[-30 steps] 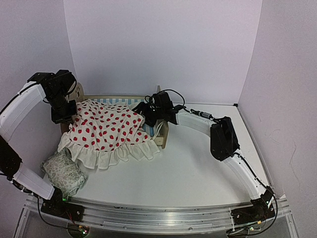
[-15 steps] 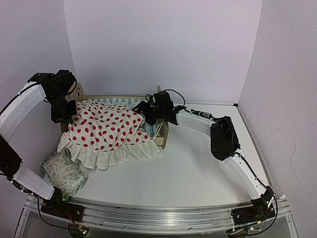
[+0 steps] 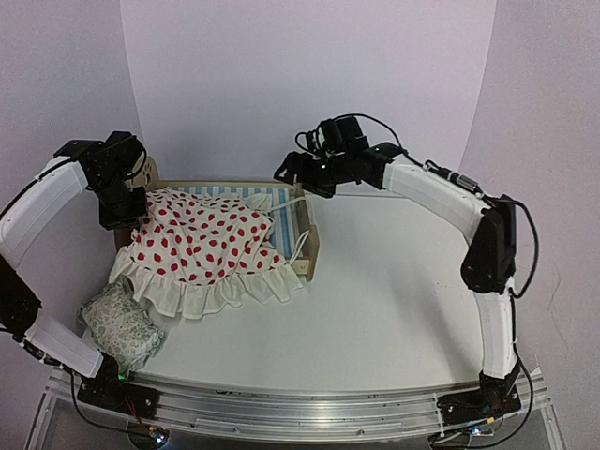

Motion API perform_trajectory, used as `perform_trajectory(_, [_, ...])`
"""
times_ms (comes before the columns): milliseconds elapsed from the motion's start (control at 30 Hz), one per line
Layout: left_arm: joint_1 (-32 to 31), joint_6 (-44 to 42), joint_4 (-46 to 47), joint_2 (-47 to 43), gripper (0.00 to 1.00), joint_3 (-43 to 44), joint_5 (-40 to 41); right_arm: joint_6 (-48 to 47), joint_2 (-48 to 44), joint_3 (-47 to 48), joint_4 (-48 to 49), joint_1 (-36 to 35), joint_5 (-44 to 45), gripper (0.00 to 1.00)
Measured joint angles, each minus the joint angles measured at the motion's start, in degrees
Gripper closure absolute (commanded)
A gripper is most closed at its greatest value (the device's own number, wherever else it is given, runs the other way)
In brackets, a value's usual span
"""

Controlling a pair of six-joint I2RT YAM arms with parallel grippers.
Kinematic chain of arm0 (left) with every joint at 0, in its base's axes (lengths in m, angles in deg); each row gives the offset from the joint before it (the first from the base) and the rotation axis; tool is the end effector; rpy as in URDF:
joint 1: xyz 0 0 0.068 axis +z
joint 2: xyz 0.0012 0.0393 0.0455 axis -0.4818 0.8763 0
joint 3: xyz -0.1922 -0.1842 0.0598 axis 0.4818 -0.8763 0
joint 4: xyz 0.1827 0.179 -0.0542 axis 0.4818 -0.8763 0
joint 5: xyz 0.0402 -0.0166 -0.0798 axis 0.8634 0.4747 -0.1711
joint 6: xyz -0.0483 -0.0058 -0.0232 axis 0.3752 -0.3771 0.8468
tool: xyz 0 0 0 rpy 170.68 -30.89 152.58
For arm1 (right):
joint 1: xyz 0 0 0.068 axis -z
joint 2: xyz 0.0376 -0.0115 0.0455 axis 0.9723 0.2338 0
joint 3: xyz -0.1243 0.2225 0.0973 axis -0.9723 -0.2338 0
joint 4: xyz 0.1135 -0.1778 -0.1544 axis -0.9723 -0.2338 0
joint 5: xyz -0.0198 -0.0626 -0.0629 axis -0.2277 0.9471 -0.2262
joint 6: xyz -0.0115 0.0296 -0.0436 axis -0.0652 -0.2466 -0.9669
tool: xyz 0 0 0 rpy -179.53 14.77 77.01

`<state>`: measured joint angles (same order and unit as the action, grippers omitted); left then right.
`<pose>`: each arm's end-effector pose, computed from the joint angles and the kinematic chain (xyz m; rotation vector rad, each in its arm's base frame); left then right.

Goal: Set up the pet bed
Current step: Move the bed frame to the center of the board.

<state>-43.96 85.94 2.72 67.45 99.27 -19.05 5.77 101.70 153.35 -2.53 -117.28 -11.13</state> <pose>0.2528 -0.0610 0.3589 -0.4004 2.6376 0.0290 0.3819 0.3330 0.3436 -0.2223 2.1557 0.8349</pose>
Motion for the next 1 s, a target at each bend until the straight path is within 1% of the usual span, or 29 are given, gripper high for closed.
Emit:
perform_trajectory(100, [0.0, -0.1, 1.1, -0.3, 1.0, -0.8, -0.1, -3.1, -5.7, -4.3, -6.0, 0.0, 4.3, 0.11])
perform_trajectory(200, [0.0, -0.1, 1.8, -0.5, 1.0, -1.3, -0.4, -4.7, -7.9, -7.4, -11.3, 0.0, 5.9, 0.12])
perform_trajectory(400, [0.0, -0.4, 3.1, -1.1, 1.0, -2.1, -1.3, -6.1, -6.1, -9.8, -19.5, 0.0, 4.0, 0.15])
perform_trajectory(667, [0.0, -0.5, 4.1, -2.5, 1.0, -3.0, -1.7, -6.5, -1.5, -7.3, -22.6, -0.6, 2.9, 0.26])
perform_trajectory(800, [0.0, -0.5, 4.2, -3.2, 1.0, -3.4, -1.7, -6.2, 1.3, -5.1, -22.7, -1.2, 3.0, 0.35])
perform_trajectory(1000, [0.0, -1.4, 5.4, -3.8, 1.0, -4.6, -2.3, -5.2, 2.7, -4.2, -23.2, -2.4, 4.3, 0.61])
